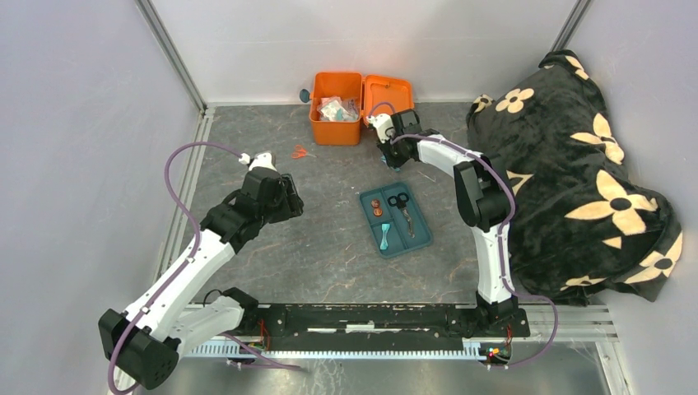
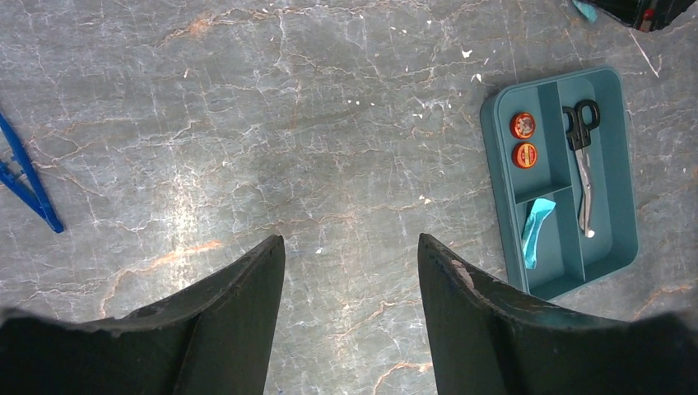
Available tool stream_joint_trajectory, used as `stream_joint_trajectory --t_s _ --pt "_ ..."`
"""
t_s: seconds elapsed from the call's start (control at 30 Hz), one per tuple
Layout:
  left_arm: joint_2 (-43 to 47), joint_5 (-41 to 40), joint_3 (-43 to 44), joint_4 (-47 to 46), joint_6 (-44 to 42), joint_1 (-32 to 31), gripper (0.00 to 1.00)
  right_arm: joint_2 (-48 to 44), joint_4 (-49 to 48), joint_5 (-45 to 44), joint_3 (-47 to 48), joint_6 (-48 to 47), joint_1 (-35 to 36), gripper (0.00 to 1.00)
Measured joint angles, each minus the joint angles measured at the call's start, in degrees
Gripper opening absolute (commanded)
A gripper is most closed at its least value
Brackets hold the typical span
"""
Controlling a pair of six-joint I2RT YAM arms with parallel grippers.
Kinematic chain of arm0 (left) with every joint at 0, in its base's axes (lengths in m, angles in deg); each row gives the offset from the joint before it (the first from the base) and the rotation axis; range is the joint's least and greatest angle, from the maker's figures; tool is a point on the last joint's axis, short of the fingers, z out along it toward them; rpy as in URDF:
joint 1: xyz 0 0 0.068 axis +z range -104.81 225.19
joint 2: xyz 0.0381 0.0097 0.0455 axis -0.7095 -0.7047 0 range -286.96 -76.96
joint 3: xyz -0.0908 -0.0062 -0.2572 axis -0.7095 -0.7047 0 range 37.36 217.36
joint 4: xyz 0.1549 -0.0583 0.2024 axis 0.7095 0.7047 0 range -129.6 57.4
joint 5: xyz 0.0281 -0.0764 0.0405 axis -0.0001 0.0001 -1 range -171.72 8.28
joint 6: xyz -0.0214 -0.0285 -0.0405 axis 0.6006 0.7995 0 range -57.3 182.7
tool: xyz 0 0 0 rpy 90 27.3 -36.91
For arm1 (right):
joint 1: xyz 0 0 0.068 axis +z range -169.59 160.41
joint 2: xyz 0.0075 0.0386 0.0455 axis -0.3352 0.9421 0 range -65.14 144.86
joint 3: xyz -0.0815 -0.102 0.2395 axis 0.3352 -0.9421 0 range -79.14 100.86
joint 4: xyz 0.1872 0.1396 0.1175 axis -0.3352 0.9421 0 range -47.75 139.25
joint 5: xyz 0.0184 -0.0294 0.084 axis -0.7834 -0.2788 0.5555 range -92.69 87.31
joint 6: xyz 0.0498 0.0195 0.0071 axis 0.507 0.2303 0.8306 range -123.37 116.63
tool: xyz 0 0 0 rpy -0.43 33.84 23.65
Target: Organize the medicine kit
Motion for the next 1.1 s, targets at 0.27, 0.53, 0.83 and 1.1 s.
stream_joint_trajectory --t_s 0.27,0.53,0.83,1.1 --pt "-0.8 0.0 -0.1 -0.1 0.0 0.0 0.67 -4.0 -1.9 -2.6 -4.7 1.9 -0.2 0.01" --pt "-3.2 0.2 -0.4 -1.8 0.0 0.0 0.67 -17.0 -3.4 -4.1 -11.3 5.6 -0.4 0.0" --pt "-10.5 0.8 0.1 -4.7 0.0 2.7 0.67 -36.5 -6.5 -3.4 -31.6 16.0 4.8 0.0" --pt "-15.8 3.4 3.7 -7.1 -0.1 7.9 0.67 -48.8 -8.0 -4.0 -51.7 29.6 14.4 0.02"
